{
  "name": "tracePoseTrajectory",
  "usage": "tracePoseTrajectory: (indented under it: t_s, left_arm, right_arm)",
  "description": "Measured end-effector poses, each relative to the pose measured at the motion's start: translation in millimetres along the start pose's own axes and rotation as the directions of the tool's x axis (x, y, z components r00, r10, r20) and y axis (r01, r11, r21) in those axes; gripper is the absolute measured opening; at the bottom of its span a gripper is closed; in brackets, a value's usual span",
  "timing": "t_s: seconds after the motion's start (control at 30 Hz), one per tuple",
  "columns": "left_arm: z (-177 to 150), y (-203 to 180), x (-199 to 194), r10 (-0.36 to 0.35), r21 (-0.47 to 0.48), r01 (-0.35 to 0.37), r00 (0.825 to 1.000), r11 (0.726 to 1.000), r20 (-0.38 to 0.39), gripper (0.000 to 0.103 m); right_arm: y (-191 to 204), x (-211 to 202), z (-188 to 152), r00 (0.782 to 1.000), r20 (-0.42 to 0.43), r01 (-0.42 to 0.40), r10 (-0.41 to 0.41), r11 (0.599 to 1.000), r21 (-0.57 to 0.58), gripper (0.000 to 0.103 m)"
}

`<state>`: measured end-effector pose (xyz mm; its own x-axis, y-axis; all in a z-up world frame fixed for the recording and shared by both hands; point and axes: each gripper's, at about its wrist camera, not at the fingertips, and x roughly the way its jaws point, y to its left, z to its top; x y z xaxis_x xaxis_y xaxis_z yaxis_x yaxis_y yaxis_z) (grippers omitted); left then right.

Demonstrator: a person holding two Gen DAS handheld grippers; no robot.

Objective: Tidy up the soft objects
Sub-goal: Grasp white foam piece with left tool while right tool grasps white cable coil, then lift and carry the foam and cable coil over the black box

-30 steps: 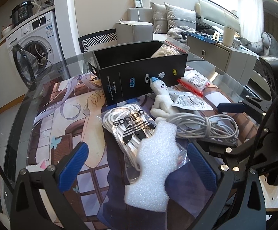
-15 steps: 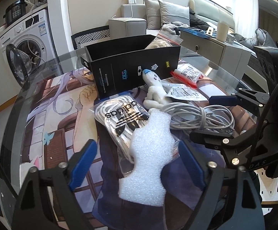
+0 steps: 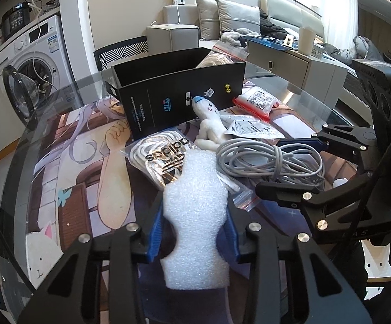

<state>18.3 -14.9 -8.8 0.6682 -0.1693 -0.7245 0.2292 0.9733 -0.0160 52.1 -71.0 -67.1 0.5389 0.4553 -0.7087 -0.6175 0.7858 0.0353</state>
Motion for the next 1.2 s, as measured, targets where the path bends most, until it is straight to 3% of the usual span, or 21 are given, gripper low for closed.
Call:
tracePoseTrajectory:
  t_s: [0.17,0.4,0.7,1.2]
  left_arm:
    - [0.8,0.1,-1.3,-0.003,-0.002,0.003,1.000,1.000,0.007,0.037]
    - [1.3,0.9,-3.4,-0.006,-0.006,0.006,1.000,1.000,0.011,0.037]
    - [3.5,0.5,-6.1,-0.008,-0.007,0.008,1.000,1.000,0.020,0.037]
    - [7.5,4.2,-17.2,-0.002,-0.018,0.003,0.998,1.000,0.060,0.037]
  right_arm:
    - [0.8,0.4,-1.2,1.000,0.005,0.005,-0.005,1.000,0.000,0.067]
    - [1.1,3.4,1.3,1.000,0.010,0.009,-0.009,1.000,-0.013,0.050]
    - [6.7,1.0,-3.3,0.999,0.019,-0.031,0.032,0.998,-0.054,0.035]
    - [9.1,-16.8,-3.8,0.996,0.070,-0.056,0.059,0.997,-0.049,0.029]
